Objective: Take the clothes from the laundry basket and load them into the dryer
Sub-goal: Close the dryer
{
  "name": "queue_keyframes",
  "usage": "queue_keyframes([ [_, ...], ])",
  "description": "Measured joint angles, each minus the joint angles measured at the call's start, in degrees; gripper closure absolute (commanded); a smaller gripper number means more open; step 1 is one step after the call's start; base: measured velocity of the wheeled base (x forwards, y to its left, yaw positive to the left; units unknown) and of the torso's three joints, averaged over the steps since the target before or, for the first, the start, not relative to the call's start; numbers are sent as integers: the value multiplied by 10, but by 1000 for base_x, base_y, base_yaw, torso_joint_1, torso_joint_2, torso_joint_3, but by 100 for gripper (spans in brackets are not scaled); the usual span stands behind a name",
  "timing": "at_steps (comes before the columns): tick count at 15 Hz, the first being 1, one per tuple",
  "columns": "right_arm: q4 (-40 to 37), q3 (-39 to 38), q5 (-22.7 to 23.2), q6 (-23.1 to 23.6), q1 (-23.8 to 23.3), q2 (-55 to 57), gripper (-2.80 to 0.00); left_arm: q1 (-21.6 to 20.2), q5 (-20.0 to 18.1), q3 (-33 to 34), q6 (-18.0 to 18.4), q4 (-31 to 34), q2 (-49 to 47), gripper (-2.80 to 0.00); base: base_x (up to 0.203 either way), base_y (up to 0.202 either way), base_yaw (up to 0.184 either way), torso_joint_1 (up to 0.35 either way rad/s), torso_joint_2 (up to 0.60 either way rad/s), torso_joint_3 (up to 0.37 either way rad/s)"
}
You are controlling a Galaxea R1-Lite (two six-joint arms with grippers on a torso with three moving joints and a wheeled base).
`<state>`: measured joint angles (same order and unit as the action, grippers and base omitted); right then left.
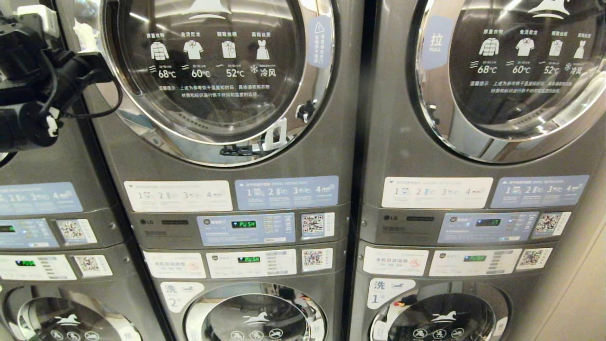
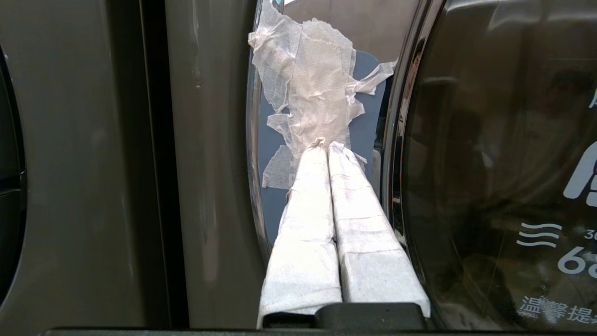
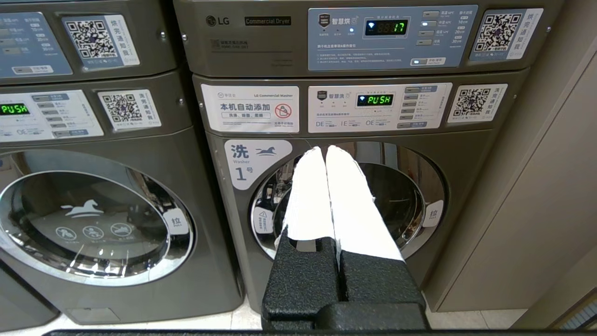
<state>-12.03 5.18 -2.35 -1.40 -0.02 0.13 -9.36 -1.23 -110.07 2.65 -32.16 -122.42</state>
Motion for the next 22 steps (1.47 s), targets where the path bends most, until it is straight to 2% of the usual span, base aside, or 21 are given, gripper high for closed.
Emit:
queue_keyframes([
  [4,0,0,0,0,0,0,0,3,-5,-4,-3,-3,-17,0,0,0,0,0,0,0],
  [9,0,0,0,0,-1,0,0,4,-38,-4,-5,-2,-30,0,0,0,0,0,0,0],
  [22,1,0,0,0,-1,0,0,3,-58,-4,-13,1,-51,0,0,0,0,0,0,0],
])
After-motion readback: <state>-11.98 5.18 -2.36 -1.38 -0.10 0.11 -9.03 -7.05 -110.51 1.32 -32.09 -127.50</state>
